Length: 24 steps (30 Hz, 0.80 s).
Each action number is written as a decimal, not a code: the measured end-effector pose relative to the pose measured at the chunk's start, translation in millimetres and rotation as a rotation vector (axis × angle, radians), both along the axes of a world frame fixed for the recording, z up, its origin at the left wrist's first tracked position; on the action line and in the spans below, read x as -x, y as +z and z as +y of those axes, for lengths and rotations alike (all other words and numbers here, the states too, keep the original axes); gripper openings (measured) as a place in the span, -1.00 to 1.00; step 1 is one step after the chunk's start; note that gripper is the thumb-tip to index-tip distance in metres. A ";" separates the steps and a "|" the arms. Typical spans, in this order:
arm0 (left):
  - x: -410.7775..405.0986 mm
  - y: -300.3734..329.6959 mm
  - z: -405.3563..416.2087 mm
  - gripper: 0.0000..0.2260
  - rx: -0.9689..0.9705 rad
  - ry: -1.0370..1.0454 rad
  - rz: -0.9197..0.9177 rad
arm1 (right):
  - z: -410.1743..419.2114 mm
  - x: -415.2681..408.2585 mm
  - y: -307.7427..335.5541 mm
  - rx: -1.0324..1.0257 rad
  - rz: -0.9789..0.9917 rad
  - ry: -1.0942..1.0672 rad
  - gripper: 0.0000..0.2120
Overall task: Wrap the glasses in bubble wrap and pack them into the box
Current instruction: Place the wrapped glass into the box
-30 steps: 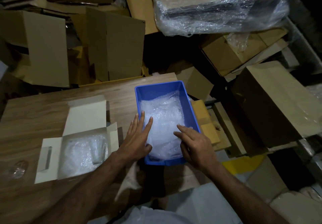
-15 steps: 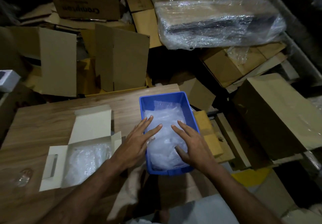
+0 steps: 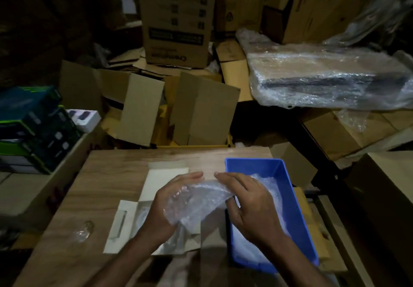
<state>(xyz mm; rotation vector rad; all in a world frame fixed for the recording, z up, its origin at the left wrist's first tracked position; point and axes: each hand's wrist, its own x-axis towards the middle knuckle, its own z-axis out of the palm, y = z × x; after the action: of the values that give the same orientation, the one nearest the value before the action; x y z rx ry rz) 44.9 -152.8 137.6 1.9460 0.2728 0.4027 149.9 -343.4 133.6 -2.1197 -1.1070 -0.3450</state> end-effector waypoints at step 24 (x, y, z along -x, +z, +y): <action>57.7 11.4 150.1 -0.50 0.494 0.032 0.269 | 136.6 48.1 0.5 -0.357 1.301 0.135 -0.50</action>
<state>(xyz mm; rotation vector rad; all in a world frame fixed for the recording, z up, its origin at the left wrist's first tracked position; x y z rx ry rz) -12.8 -2.8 149.0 1.5053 0.5255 0.0766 101.8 -206.7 134.1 -1.4239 -0.3351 0.7663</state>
